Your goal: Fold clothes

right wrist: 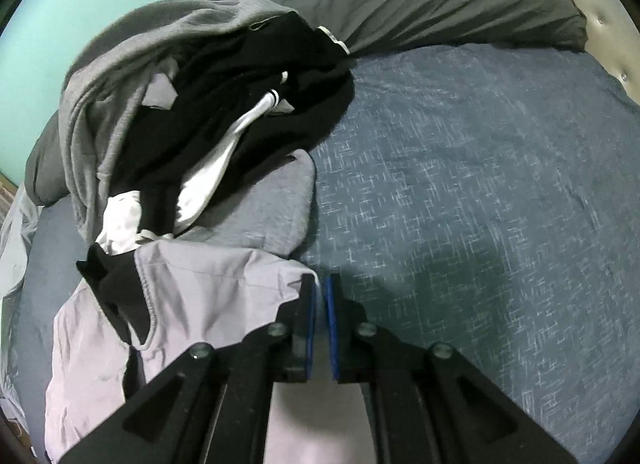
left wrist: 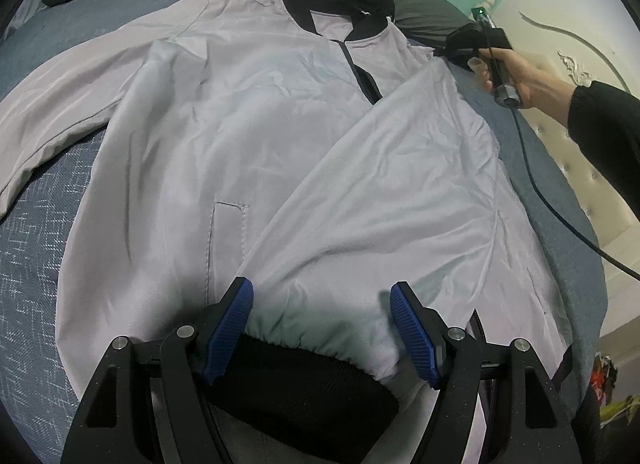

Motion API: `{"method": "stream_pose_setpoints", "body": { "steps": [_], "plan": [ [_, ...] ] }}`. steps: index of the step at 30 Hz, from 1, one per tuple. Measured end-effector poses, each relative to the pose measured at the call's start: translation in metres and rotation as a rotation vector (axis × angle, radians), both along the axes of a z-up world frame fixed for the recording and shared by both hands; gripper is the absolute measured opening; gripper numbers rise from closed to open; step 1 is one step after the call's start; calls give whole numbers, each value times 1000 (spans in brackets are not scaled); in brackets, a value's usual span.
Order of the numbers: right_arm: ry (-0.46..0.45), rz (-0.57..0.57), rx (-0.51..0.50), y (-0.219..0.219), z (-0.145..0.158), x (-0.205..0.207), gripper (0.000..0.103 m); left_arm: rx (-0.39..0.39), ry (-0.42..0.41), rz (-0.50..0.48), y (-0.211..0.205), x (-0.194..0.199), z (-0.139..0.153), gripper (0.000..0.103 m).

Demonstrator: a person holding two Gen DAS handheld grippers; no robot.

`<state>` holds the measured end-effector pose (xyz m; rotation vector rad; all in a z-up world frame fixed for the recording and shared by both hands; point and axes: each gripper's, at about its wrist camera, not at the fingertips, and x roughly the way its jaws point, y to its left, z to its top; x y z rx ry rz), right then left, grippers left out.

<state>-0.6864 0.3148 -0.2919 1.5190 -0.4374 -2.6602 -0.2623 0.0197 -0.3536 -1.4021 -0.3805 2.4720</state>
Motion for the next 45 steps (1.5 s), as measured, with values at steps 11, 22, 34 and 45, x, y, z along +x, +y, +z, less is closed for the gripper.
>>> {"method": "stream_pose_setpoints", "body": {
  "steps": [11, 22, 34, 45],
  "plan": [
    [-15, 72, 109, -26, 9, -6, 39, 0, -1, 1, 0, 1, -3, 75],
    [-67, 38, 289, -42, -24, -21, 6, -10, 7, -9, 1, 3, -5, 75],
    [88, -75, 193, -12, 6, -29, 4, -31, 9, -21, 4, 6, -7, 75],
    [67, -36, 76, 15, 5, 46, 4, -32, 7, -17, 6, 6, -6, 75]
  ]
}}
